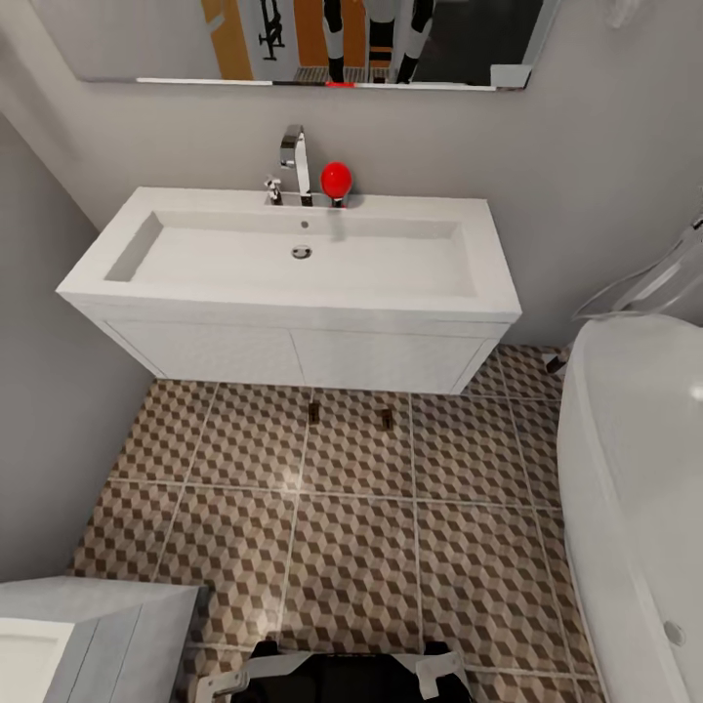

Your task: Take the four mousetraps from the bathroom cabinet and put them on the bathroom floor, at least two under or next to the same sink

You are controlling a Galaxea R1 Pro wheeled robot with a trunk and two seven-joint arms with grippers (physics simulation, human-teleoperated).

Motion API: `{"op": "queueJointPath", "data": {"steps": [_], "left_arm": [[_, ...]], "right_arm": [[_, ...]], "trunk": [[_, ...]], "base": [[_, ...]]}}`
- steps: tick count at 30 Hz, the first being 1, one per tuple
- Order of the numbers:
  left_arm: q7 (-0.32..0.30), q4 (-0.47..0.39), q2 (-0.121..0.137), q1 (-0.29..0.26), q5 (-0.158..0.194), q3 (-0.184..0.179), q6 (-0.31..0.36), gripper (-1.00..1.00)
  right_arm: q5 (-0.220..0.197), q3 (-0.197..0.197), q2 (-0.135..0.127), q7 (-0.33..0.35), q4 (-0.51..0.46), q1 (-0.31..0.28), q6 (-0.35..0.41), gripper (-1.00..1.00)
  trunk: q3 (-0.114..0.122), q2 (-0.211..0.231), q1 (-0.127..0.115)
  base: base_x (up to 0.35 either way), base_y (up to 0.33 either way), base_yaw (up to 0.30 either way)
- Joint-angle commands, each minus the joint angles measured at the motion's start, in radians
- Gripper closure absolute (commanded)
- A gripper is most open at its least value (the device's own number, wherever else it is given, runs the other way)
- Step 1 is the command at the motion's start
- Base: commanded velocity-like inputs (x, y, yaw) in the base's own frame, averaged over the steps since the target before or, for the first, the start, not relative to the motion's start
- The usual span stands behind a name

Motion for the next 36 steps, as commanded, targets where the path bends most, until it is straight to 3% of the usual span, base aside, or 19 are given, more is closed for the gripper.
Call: {"op": "queueJointPath", "data": {"steps": [1, 27, 36], "left_arm": [[0.003, 0.000, 0.000, 0.000, 0.009, -0.008, -0.002, -1.00], [0.003, -0.003, 0.002, 0.000, 0.013, -0.006, -0.006, -1.00], [0.003, -0.004, 0.019, 0.000, 0.016, -0.001, -0.051, -1.00]], "right_arm": [[-0.009, 0.009, 0.000, -0.003, 0.001, -0.001, -0.003, -1.00], [-0.012, 0.009, -0.004, -0.003, 0.001, 0.000, -0.036, -1.00], [-0.013, 0.007, -0.014, -0.004, 0.001, 0.000, -0.050, -1.00]], "trunk": [[0.001, -0.001, 0.001], [0.042, -0.001, 0.001], [0.056, -0.001, 0.001]], "base": [[0.000, 0.000, 0.000], [0.000, 0.000, 0.000], [0.000, 0.000, 0.000]]}}
